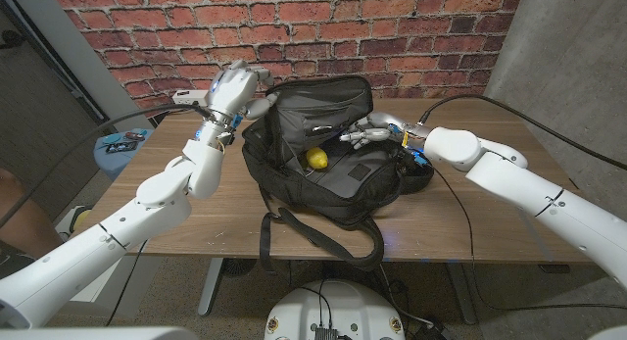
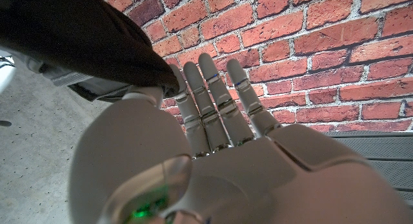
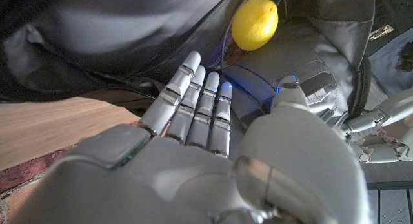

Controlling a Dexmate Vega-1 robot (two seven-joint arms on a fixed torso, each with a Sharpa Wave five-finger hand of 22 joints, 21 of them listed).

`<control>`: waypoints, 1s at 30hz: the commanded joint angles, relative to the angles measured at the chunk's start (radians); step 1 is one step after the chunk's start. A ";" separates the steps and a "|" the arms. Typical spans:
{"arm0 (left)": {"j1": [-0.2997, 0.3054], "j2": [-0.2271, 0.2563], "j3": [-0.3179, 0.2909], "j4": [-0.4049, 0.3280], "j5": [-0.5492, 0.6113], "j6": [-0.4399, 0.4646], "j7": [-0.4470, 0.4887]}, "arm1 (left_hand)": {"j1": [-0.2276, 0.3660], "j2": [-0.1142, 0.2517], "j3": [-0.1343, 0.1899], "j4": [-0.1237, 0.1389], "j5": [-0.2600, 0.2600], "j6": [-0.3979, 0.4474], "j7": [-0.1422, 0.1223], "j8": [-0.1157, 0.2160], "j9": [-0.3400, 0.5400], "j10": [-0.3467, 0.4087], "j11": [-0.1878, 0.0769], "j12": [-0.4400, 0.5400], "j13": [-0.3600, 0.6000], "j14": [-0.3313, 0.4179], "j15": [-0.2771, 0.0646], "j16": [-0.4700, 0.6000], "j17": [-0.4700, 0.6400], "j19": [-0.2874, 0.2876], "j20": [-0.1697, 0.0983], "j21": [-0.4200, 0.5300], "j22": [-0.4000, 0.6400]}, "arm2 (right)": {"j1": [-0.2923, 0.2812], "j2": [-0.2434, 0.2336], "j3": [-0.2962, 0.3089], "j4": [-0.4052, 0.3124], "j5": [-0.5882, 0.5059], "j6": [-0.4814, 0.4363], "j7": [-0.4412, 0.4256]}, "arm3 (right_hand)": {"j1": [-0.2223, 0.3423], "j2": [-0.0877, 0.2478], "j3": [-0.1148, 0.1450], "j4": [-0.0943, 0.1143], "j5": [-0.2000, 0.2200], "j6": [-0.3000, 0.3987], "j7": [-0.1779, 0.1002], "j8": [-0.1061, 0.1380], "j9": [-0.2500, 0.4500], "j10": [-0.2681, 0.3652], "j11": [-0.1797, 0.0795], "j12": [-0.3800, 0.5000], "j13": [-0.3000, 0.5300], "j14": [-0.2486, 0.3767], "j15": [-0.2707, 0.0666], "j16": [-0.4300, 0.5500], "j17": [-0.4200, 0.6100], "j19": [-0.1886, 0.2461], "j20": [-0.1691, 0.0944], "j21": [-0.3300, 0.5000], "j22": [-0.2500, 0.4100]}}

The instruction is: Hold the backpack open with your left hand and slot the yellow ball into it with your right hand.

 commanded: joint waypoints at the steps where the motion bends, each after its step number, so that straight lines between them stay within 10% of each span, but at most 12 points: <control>1: -0.001 0.002 0.001 0.002 -0.002 -0.001 0.001 | 0.006 0.008 0.008 0.000 0.005 0.001 0.004 0.007 0.005 0.005 -0.007 -0.006 0.000 0.010 0.002 -0.003 0.005 0.000 0.001 0.007 0.000 | -0.002 -0.010 0.005 -0.009 0.018 -0.003 0.010 | -0.011 0.000 -0.002 -0.002 0.005 -0.005 -0.004 -0.001 0.002 0.001 0.002 -0.004 0.002 -0.007 -0.030 0.000 0.001 -0.004 -0.003 -0.001 0.005; 30: -0.003 -0.010 0.010 -0.005 0.006 -0.011 0.012 | 0.004 0.009 0.007 0.001 0.005 0.002 0.004 0.009 0.000 0.004 -0.006 -0.008 0.002 0.011 0.001 -0.008 0.006 -0.005 0.001 0.014 -0.001 | -0.068 -0.072 0.066 -0.086 0.055 -0.014 -0.029 | -0.001 0.010 0.002 -0.011 0.008 -0.005 -0.004 0.005 -0.001 0.009 0.003 -0.014 -0.003 -0.006 -0.030 0.002 -0.001 -0.005 0.000 0.001 0.005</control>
